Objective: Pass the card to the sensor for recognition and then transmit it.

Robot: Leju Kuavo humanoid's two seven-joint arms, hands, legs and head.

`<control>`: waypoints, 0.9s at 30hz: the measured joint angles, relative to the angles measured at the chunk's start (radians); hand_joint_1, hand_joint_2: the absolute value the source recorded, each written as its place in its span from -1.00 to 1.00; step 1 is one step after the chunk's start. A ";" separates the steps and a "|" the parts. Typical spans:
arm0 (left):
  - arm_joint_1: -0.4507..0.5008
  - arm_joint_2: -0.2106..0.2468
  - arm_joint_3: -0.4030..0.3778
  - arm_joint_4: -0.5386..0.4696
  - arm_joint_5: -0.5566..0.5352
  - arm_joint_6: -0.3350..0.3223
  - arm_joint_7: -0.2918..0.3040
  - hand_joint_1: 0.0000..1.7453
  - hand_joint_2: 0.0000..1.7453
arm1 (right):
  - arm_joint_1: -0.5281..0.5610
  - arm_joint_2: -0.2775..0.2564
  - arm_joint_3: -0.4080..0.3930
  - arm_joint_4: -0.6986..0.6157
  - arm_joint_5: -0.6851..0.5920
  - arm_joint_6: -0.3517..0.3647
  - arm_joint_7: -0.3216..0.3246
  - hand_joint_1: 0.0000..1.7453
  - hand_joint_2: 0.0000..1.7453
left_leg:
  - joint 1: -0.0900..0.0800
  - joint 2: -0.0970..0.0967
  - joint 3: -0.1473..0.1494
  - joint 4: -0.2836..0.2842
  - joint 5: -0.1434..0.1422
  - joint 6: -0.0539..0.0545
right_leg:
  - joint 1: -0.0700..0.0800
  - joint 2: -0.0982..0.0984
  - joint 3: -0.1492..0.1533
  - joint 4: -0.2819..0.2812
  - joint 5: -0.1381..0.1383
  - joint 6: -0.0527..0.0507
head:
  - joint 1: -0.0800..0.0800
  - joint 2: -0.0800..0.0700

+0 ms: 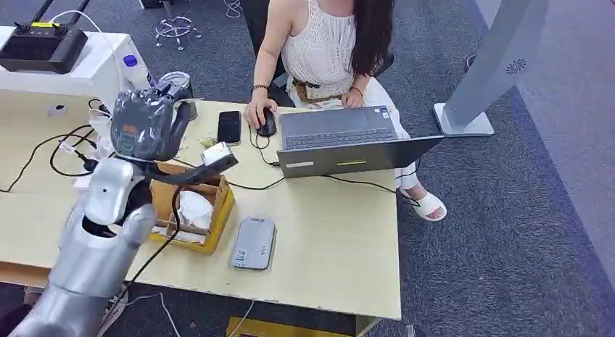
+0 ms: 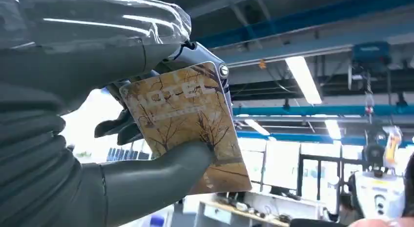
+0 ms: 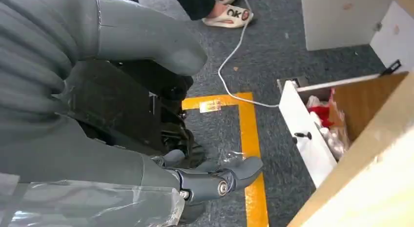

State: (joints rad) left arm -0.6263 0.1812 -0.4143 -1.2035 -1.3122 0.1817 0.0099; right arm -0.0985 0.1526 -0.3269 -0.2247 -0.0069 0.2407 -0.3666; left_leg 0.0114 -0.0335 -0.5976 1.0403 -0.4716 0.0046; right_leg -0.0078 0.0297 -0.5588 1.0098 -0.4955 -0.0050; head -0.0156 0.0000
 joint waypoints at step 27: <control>-0.243 -0.021 0.003 0.455 0.005 0.008 0.020 -1.00 1.00 | -0.016 0.002 0.002 -0.002 0.003 0.006 0.010 -1.00 1.00 | 0.000 0.002 -0.002 0.000 0.001 0.000 | 0.000 0.002 -0.002 0.000 0.002 -0.001 | 0.000 0.000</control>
State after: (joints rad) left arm -0.8692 0.1598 -0.4108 -0.7484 -1.3073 0.1896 0.0301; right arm -0.1148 0.1549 -0.3246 -0.2262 -0.0042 0.2472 -0.3567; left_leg 0.0111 -0.0314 -0.5993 1.0404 -0.4710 0.0049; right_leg -0.0080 0.0320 -0.5611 1.0096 -0.4938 -0.0057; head -0.0160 0.0000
